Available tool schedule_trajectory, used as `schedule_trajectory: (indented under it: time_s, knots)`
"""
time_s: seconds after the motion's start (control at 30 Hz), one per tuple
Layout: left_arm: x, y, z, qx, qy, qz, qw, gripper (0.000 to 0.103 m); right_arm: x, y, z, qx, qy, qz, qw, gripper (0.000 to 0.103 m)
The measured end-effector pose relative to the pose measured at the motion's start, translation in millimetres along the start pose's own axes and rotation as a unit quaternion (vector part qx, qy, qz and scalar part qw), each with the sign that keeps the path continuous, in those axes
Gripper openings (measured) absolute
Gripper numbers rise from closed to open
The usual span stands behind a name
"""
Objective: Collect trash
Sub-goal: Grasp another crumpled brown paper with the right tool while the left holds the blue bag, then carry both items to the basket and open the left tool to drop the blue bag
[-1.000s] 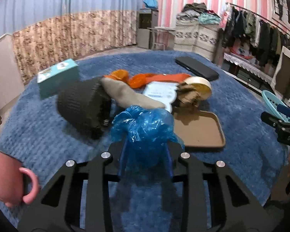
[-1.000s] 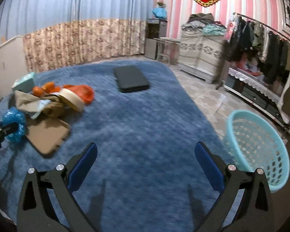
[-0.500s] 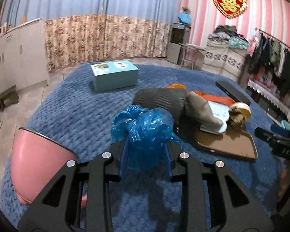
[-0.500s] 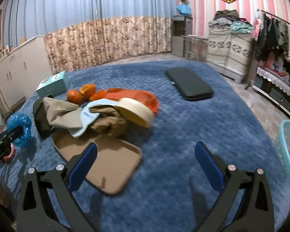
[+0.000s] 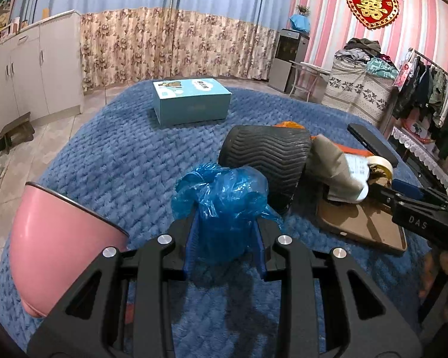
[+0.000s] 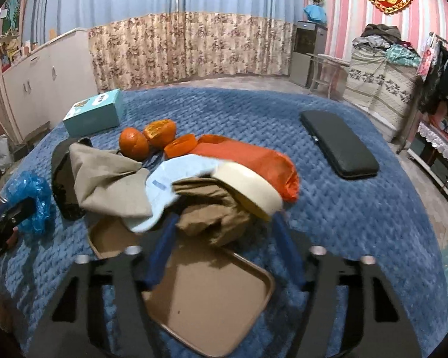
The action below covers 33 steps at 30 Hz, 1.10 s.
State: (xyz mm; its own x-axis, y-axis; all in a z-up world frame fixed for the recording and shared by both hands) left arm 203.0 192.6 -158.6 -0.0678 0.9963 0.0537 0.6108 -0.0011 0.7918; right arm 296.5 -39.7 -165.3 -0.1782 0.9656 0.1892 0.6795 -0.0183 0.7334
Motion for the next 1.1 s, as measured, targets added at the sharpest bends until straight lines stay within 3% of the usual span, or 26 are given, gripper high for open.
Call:
schedule_trajectory:
  time_s: [0.07,0.53,0.7,1.1]
  knots:
    - [-1,0,2,0.003,-0.001,-0.001,1.0,0.03,1,0,-3,-0.003,0.012,0.0,1.0,0.039]
    - [0,-1,4,0.0,0.008,0.009,0.9999,0.029,-36,-15,-53,-0.012,0.031,0.017,0.999,0.038]
    - [-12,3,-6,-0.016,0.014,0.036,0.9991,0.029,-83,-16,-78,-0.025,0.008,0.044,0.999,0.038]
    - [-87,60,-37,-0.078,-0.035,0.072,0.9937,0.03,-185,12,-138,-0.099,-0.067,0.111,0.987,0.038]
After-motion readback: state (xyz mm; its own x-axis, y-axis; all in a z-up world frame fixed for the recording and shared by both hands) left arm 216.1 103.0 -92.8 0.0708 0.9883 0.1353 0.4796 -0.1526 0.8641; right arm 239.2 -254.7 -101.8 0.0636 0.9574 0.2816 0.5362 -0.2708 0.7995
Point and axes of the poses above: each gripper's, at about its wrist camera, not at the fingertips, and z roughly the way its jaws point, x to its left, y to its top, the point moved 9 cm from there along z, roughly the way its jaws point, and after that the axes turned 15 degrees about z, right-handed, at the moved point
